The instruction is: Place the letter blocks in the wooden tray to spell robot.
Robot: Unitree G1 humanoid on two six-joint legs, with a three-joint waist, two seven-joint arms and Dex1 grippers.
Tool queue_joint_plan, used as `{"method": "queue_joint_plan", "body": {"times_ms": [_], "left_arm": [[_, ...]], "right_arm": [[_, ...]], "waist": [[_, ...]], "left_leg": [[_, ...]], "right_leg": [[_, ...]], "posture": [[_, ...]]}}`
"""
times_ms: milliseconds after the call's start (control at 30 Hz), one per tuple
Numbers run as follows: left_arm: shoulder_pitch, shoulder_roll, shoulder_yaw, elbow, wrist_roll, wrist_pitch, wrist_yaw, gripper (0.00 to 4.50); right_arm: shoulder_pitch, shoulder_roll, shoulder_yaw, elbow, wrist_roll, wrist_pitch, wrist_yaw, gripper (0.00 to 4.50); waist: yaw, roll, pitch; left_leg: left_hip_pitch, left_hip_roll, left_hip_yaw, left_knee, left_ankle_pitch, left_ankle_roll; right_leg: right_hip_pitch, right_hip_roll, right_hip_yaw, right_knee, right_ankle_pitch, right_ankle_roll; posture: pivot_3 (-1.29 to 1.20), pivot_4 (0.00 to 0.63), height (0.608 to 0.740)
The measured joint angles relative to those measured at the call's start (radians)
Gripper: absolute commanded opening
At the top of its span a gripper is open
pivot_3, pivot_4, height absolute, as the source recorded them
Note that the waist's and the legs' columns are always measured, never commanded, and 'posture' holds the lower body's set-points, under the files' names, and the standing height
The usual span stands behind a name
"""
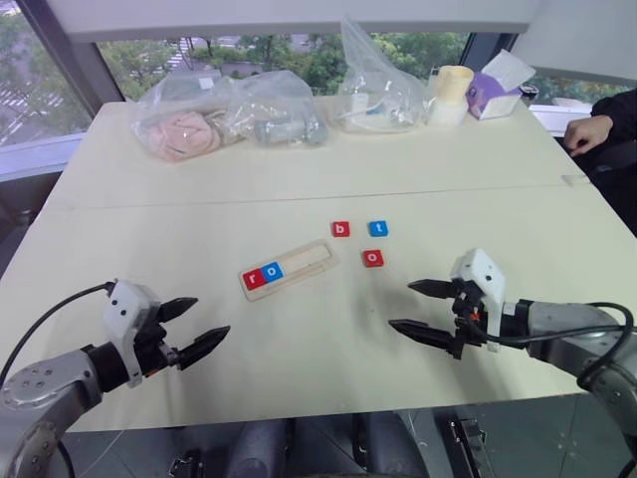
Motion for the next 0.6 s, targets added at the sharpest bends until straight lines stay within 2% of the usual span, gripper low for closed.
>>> {"method": "queue_joint_plan", "body": {"times_ms": [200,433,600], "left_arm": [[-0.007,0.01,0.001,0.013,0.027,-0.008,0.003,4.5],[-0.122,0.084,0.007,0.096,0.081,-0.047,-0.018,4.5],[-0.331,0.123,-0.14,0.28,0.166,-0.116,-0.097,4.5]], "right_arm": [[-0.037,0.062,0.0,0.02,0.004,0.009,-0.023,4.44],[-0.087,0.038,0.002,0.037,-0.001,0.042,-0.008,4.44],[-0.169,0.067,0.06,-0.019,0.045,0.099,-0.014,4.44]], "waist": [[0.0,-0.001,-0.001],[0.0,-0.001,-0.001],[0.001,0.0,-0.001]], "left_leg": [[0.0,0.0,0.0,0.0,0.0,0.0],[0.001,0.0,0.0,0.001,0.0,0.0],[0.001,0.0,0.001,0.002,0.0,0.0]], "right_leg": [[0.0,0.0,0.0,0.001,0.0,0.0],[0.001,0.001,0.0,0.002,0.0,0.0],[0.001,0.002,0.0,0.003,0.0,0.001]], "posture": [[0.0,0.15,0.74],[0.0,0.15,0.74],[0.0,0.15,0.74]]}}
